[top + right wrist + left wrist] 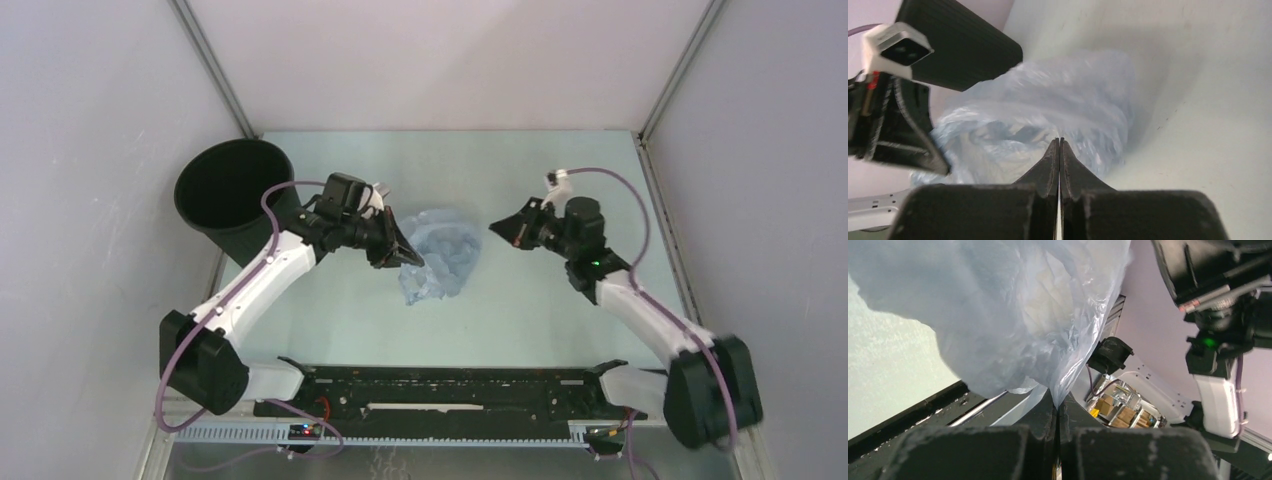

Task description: Put the trash bags into the trash bin

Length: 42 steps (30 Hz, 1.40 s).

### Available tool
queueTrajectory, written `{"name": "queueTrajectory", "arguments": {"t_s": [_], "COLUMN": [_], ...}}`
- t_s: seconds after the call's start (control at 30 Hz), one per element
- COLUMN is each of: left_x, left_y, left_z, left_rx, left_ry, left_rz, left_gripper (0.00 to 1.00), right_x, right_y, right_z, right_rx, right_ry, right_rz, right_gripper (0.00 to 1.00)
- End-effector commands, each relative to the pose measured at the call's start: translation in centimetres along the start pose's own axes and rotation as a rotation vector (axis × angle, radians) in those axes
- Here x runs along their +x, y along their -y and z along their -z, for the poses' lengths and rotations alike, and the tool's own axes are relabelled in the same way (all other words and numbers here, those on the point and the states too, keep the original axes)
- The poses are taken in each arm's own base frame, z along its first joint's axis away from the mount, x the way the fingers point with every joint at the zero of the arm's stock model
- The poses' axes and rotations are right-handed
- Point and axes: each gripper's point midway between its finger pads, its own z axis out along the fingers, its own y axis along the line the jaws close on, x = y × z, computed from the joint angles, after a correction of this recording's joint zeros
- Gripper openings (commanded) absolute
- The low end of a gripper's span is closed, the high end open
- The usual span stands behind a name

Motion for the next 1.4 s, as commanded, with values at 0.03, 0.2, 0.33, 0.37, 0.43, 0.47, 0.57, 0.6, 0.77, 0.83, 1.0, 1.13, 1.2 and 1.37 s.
{"name": "queueTrajectory", "arguments": {"t_s": [0.03, 0.2, 0.33, 0.37, 0.43, 0.47, 0.57, 0.6, 0.77, 0.83, 1.0, 1.13, 1.2, 1.37], "left_x": [-0.1, 0.5, 0.7, 0.8, 1.1, 1.3, 1.9, 2.1, 3.1, 3.3, 4.0, 4.3, 4.5, 4.7], "left_y": [3.5, 7.1, 10.3, 11.2, 12.7, 13.2, 14.0, 14.1, 14.4, 14.4, 14.4, 13.0, 11.8, 11.3], "left_z": [1.4, 2.4, 3.3, 3.4, 3.6, 3.6, 3.5, 3.4, 3.8, 3.9, 3.9, 3.2, 2.6, 2.3], "left_rx": [0.049, 0.149, 0.229, 0.251, 0.286, 0.295, 0.306, 0.306, 0.317, 0.32, 0.327, 0.29, 0.249, 0.242], "left_ry": [-0.004, -0.024, -0.021, -0.024, -0.034, -0.039, -0.056, -0.064, -0.079, -0.084, -0.11, -0.13, -0.146, -0.162], "left_rz": [-0.127, -0.167, -0.169, -0.167, -0.17, -0.174, -0.185, -0.183, -0.188, -0.189, -0.203, -0.222, -0.225, -0.231], "left_gripper": [0.0, 0.0, 0.0, 0.0, 0.0, 0.0, 0.0, 0.0, 0.0, 0.0, 0.0, 0.04, 0.06, 0.04], "right_x": [-0.2, 2.3, 4.3, 4.6, 5.2, 5.5, 5.3, 5.1, 5.0, 5.4, 5.5, 3.5, 2.5, 2.5], "right_y": [-0.9, -0.8, -1.5, -1.7, -2.3, -2.5, -2.8, -2.8, -3.5, -3.9, -0.6, 0.9, 1.1, -2.4], "right_z": [6.0, 8.3, 9.5, 9.7, 9.9, 9.8, 8.8, 8.2, 5.5, 4.7, 3.0, 3.1, 3.4, 1.6], "right_rx": [0.098, 0.048, 0.056, 0.053, 0.038, 0.031, 0.018, 0.017, -0.033, -0.051, 0.153, 0.24, 0.272, 0.064], "right_ry": [-0.057, -0.165, -0.2, -0.205, -0.207, -0.204, -0.177, -0.17, -0.169, -0.182, -0.141, -0.084, -0.051, -0.055], "right_rz": [0.118, 0.055, 0.157, 0.172, 0.199, 0.209, 0.233, 0.234, 0.22, 0.225, 0.225, 0.251, 0.28, 0.251], "right_gripper": [0.04, 0.38, 0.65, 0.68, 0.72, 0.73, 0.75, 0.75, 0.76, 0.76, 0.73, 0.64, 0.62, 0.73]}}
